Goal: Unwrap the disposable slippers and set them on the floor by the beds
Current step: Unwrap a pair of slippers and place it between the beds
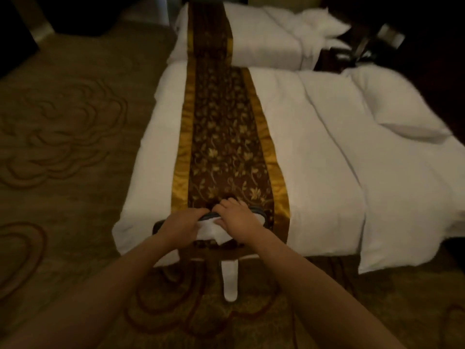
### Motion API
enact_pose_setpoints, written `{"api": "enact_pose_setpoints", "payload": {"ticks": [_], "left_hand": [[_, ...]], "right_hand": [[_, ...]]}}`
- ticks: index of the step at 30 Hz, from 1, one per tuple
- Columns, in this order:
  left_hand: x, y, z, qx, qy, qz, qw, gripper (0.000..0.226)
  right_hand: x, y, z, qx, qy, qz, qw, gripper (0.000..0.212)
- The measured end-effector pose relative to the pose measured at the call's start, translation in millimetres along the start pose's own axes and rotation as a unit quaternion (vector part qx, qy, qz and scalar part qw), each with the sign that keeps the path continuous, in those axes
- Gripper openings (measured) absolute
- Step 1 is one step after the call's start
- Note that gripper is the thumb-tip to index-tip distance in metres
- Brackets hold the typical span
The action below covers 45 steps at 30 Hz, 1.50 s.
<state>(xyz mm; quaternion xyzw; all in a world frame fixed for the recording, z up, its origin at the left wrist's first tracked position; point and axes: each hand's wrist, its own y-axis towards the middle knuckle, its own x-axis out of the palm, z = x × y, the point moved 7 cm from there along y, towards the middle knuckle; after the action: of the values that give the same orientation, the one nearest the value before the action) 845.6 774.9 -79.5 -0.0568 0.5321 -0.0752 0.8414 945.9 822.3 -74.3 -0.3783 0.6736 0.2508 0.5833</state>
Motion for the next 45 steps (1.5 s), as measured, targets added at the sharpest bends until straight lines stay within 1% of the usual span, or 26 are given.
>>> {"api": "enact_pose_setpoints", "payload": {"ticks": [6, 8, 13, 15, 18, 21, 25, 28, 31, 34, 38, 42, 45], "left_hand": [[-115.1, -5.6, -20.4, -0.003, 0.038, 0.055, 0.998, 0.042], [-150.9, -6.8, -30.7, -0.003, 0.051, 0.08, 0.995, 0.039], [-217.1, -7.7, -59.1, 0.003, 0.085, 0.114, 0.99, 0.044], [-234.2, -4.0, -76.9, -0.008, 0.097, 0.126, 0.987, 0.043], [-253.2, 4.6, -103.7, -0.021, 0.098, 0.123, 0.987, 0.042], [-279.0, 23.0, -136.9, -0.033, 0.093, 0.121, 0.988, 0.04], [-324.4, 53.7, -184.0, -0.044, 0.118, 0.127, 0.984, 0.039], [-359.6, 72.9, -221.3, -0.059, 0.133, 0.137, 0.98, 0.037], [-393.2, 89.2, -258.8, -0.071, 0.124, 0.15, 0.978, 0.034], [-419.8, 109.9, -300.6, -0.079, 0.12, 0.141, 0.98, 0.037], [-454.5, 142.5, -362.2, -0.068, 0.137, 0.131, 0.979, 0.036], [-491.4, 186.5, -428.6, -0.039, 0.171, 0.116, 0.978, 0.035], [-523.6, 219.6, -477.7, -0.021, 0.194, 0.103, 0.975, 0.039]], "right_hand": [[-96.9, 53.1, -42.7, -0.014, -0.019, 0.036, 0.999, 0.032], [-121.1, 75.3, -56.0, -0.018, -0.02, 0.053, 0.998, 0.032], [-163.8, 128.7, -85.8, -0.044, -0.033, 0.091, 0.994, 0.028], [-172.8, 151.1, -95.4, -0.059, -0.04, 0.102, 0.992, 0.029], [-178.3, 188.3, -104.9, -0.074, -0.049, 0.116, 0.989, 0.03], [-182.8, 240.4, -109.8, -0.083, -0.059, 0.121, 0.987, 0.03], [-197.6, 316.1, -114.0, -0.1, -0.031, 0.132, 0.986, 0.028], [-213.8, 369.8, -122.8, -0.115, -0.032, 0.142, 0.983, 0.028], [-230.2, 419.1, -134.7, -0.125, -0.028, 0.15, 0.98, 0.027], [-241.6, 469.8, -146.0, -0.13, -0.034, 0.156, 0.979, 0.026], [-245.4, 543.5, -158.3, -0.127, -0.031, 0.159, 0.979, 0.027], [-248.1, 623.1, -163.4, -0.096, -0.021, 0.18, 0.979, 0.027], [-250.6, 685.3, -167.7, -0.075, -0.006, 0.184, 0.98, 0.027]]}}
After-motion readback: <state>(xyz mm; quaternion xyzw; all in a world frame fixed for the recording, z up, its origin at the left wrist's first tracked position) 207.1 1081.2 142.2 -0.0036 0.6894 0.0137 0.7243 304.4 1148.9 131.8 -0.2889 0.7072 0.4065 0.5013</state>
